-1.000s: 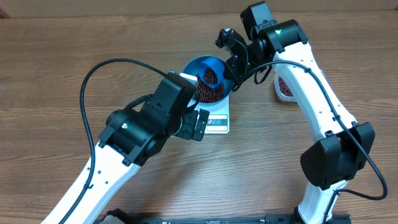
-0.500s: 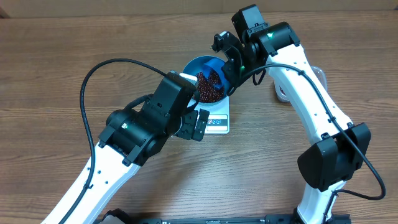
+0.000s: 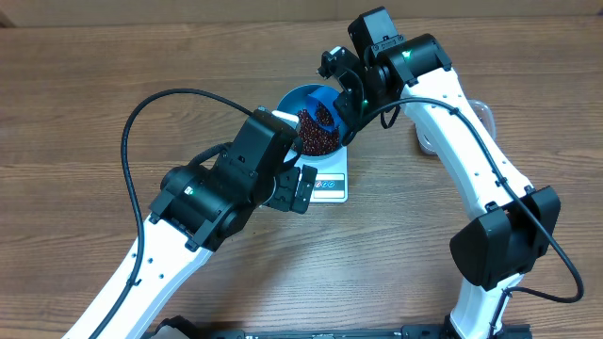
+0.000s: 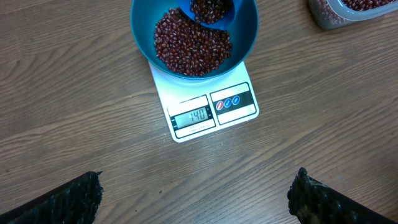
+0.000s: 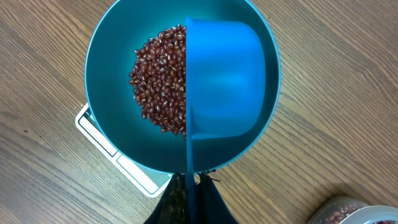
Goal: Scoop item into bowl and weigh 150g on scale
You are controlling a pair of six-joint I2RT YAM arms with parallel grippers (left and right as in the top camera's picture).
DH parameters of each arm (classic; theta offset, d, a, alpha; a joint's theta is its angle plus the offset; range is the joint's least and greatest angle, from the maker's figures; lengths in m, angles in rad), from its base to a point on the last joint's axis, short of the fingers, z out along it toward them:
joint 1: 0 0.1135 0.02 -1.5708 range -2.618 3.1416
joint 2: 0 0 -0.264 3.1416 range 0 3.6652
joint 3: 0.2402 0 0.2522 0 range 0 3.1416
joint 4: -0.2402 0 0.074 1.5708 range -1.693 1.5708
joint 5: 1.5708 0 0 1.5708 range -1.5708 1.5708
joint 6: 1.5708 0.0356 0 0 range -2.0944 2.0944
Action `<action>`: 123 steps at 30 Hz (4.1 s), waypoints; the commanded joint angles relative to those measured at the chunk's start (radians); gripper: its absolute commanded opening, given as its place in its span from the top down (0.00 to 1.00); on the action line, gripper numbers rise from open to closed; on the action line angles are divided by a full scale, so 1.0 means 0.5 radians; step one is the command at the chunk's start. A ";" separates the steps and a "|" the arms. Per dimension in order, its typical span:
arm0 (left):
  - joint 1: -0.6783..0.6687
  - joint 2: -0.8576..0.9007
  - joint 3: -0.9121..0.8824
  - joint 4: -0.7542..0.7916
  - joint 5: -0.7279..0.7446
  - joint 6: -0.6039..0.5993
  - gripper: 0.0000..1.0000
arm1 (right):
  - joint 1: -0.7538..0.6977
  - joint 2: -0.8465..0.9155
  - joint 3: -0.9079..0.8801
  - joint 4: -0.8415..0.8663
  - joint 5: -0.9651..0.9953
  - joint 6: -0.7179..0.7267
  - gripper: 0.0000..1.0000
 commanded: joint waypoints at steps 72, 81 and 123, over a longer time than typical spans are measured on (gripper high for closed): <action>0.008 0.004 0.018 0.006 -0.017 0.017 0.01 | 0.007 -0.142 0.042 0.028 -0.048 -0.051 0.96; 0.008 0.004 0.018 0.006 -0.017 0.017 0.00 | 0.014 -0.146 0.042 0.007 -0.040 -0.107 0.96; 0.008 0.004 0.018 0.006 -0.017 0.017 0.00 | 0.014 -0.147 0.042 -0.012 -0.101 -0.127 0.96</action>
